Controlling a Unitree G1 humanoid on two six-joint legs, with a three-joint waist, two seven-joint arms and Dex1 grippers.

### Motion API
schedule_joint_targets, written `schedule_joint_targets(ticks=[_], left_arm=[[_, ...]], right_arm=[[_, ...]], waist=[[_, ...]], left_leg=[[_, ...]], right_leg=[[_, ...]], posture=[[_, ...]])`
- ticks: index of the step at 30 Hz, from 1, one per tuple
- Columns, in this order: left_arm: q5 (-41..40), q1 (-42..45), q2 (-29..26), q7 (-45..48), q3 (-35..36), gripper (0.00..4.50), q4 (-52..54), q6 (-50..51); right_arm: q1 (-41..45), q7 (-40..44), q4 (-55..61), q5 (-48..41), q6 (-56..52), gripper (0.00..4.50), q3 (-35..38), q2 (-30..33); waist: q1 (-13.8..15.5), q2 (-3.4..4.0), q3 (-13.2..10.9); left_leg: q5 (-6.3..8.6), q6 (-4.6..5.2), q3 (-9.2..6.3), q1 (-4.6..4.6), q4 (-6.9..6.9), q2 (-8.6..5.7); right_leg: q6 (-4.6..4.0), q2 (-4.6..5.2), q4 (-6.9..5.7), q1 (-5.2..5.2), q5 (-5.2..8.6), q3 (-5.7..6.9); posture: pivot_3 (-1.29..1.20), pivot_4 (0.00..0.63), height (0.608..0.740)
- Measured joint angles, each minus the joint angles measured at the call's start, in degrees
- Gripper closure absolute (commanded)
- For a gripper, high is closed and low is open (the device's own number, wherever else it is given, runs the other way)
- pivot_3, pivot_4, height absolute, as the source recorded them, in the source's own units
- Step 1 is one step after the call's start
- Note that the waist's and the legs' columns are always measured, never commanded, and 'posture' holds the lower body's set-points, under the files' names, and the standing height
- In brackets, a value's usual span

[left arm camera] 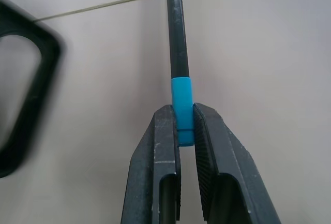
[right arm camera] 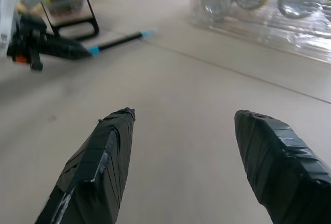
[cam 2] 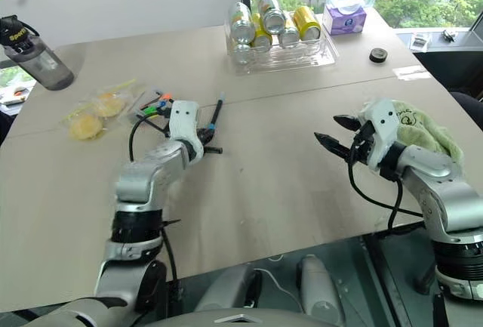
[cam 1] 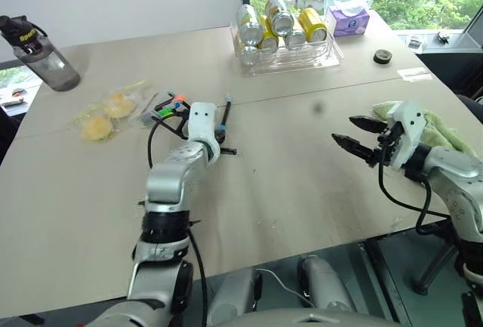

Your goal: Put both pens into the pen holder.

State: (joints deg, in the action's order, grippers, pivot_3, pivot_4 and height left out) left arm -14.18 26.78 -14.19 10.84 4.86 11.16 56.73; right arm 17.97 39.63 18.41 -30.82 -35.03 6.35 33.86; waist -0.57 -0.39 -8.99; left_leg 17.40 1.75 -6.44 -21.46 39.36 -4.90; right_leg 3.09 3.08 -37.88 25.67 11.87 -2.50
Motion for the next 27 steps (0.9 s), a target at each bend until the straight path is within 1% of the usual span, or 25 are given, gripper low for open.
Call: schedule_joint_targets(ticks=[1,3,6,9,14,20,27], left_arm=[[-2.06,-2.46,-1.66,4.82,-0.67,4.47,2.36,-3.25],[-4.86,-4.2,-2.16,10.23,-1.18,4.47,4.67,-6.46],[-6.81,-6.13,-3.22,15.36,-2.32,4.47,6.43,-10.25],[-8.59,-8.59,-3.75,20.48,-4.15,4.47,7.47,-14.77],[-11.08,-9.88,-4.07,25.72,-4.79,4.47,8.64,-20.08],[-14.5,-11.14,-5.29,29.9,-4.92,4.47,8.9,-22.12],[-15.89,-11.13,-6.59,31.89,-4.95,4.47,8.92,-22.88]], right_arm=[[1.72,-0.64,-0.19,-1.4,-1.46,1.19,-0.42,-2.08],[3.43,-1.72,-0.61,-3.05,-3.7,1.19,-0.74,-3.87],[5.59,-3.58,-1.26,-5.34,-6.76,1.19,-0.77,-6.09],[8.05,-6.8,-2.21,-9.55,-11.81,1.19,-0.09,-9.46],[10.57,-12.98,-4.55,-17.33,-17.48,1.19,4.59,-15.48],[11.05,-16.63,-5.19,-22.52,-19.95,1.19,6.4,-18.33],[13.44,-18.09,-5.98,-23.88,-19.68,1.19,6.42,-18.99]], waist=[[-0.14,0.0,0.0],[-0.05,-0.01,0.0],[-0.01,0.0,0.0],[-0.08,0.0,0.0],[-0.13,0.01,0.01],[-0.28,0.01,0.01],[-0.29,0.02,0.01]], left_leg=[[0.0,0.0,-0.01,0.0,0.0,0.0],[0.0,0.0,-0.06,-0.02,0.0,0.0],[0.0,0.0,-0.06,-0.03,-0.01,-0.01],[0.0,0.0,-0.06,-0.03,-0.01,-0.01],[0.0,0.01,-0.08,-0.04,-0.04,-0.01],[0.0,0.02,-0.08,-0.05,-0.04,-0.01],[0.0,0.02,-0.09,-0.05,-0.04,-0.01]], right_leg=[[0.0,0.0,0.01,0.0,0.0,0.0],[-0.01,0.0,0.03,0.0,0.0,0.05],[-0.01,0.02,0.04,0.0,0.0,0.04],[-0.01,0.02,0.04,0.0,0.0,0.04],[-0.01,0.02,0.06,0.0,0.0,0.06],[-0.01,0.01,0.06,0.01,0.0,0.06],[-0.01,0.0,0.07,0.01,0.0,0.08]], posture=[[0.0,0.15,0.739],[0.0,0.15,0.739],[0.0,0.15,0.739],[0.0,0.15,0.739],[0.0,0.15,0.739],[0.0,0.15,0.739],[0.0,0.15,0.739]])
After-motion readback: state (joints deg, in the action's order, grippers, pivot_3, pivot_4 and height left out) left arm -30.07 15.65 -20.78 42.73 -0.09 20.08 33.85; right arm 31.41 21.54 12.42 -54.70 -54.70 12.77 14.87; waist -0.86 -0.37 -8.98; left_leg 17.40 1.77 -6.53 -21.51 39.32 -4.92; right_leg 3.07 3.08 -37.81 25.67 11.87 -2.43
